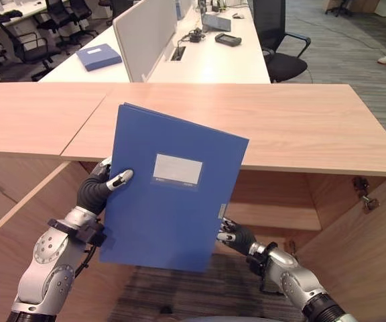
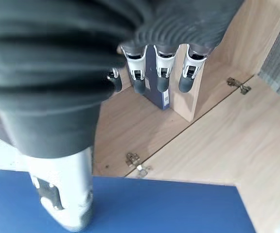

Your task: Put the empty folder in the office cabinet

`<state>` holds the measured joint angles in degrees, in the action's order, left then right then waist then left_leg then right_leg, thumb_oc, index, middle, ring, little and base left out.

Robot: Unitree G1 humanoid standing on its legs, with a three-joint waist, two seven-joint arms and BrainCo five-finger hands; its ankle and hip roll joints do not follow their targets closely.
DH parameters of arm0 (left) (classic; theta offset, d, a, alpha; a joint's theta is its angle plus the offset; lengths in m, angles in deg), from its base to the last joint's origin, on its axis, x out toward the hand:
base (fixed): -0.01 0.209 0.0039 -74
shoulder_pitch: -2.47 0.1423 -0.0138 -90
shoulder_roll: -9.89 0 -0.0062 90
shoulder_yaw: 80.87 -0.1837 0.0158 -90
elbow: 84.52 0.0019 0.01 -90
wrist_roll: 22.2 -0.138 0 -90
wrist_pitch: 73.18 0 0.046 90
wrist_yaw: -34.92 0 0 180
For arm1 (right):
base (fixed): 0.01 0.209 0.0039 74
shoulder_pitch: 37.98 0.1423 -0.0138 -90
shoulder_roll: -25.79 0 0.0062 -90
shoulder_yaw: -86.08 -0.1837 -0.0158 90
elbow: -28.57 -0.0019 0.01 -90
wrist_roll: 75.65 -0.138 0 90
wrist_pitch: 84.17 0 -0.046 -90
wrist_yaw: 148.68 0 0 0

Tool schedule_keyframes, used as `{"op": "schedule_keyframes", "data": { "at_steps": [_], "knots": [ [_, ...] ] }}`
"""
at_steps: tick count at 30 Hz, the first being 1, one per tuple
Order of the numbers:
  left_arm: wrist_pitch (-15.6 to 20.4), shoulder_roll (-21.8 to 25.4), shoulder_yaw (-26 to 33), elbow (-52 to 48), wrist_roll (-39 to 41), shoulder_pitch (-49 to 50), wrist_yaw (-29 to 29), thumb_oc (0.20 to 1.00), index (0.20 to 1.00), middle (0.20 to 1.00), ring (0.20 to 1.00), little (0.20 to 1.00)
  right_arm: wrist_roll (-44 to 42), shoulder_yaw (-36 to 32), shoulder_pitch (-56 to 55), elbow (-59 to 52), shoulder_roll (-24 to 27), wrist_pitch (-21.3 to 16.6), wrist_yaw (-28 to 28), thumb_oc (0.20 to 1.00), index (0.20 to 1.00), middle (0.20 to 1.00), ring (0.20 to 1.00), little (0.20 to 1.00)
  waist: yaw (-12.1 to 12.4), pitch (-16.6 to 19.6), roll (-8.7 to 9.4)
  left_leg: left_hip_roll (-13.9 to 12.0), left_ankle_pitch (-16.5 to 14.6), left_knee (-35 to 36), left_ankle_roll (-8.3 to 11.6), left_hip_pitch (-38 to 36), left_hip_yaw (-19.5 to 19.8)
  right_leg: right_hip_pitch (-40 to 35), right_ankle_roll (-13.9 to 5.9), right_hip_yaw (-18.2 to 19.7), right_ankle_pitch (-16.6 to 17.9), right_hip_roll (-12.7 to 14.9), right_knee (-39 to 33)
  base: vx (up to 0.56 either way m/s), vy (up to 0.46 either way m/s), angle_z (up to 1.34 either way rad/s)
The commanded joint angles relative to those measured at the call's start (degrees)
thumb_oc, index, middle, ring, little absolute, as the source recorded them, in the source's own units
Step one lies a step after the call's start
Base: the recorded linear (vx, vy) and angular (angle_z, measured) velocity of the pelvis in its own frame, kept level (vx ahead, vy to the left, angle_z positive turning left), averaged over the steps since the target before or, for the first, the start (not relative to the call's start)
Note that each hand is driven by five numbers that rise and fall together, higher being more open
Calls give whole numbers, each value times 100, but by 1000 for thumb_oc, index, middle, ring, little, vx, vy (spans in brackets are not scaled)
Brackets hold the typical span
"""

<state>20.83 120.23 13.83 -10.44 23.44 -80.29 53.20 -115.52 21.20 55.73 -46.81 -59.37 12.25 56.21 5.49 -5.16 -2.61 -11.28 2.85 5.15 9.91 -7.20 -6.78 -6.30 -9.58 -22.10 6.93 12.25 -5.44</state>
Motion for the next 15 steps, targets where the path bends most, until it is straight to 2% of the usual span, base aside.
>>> {"op": "schedule_keyframes", "data": {
  "at_steps": [1, 15],
  "knots": [
    [271, 126, -137, -258, -119, -619, 124, 200, 200, 200, 200, 200, -501, 215, 694, -710, -341, -192, 303, 1000, 1000, 1000, 1000, 1000, -7, -73, 151, 82, -372, -15, -22, -120, 286, -425, -236, 77, -577, 162, 67, 0, 0, 0],
    [299, 86, -68, -304, -353, -717, 101, 200, 200, 200, 200, 200, -502, 313, 1007, -1080, -427, -209, 239, 1000, 1000, 1000, 1000, 1000, -22, -42, 160, 59, -363, -15, -21, -100, 268, -396, -216, 116, -578, 135, 44, 0, 0, 0]
  ]
}}
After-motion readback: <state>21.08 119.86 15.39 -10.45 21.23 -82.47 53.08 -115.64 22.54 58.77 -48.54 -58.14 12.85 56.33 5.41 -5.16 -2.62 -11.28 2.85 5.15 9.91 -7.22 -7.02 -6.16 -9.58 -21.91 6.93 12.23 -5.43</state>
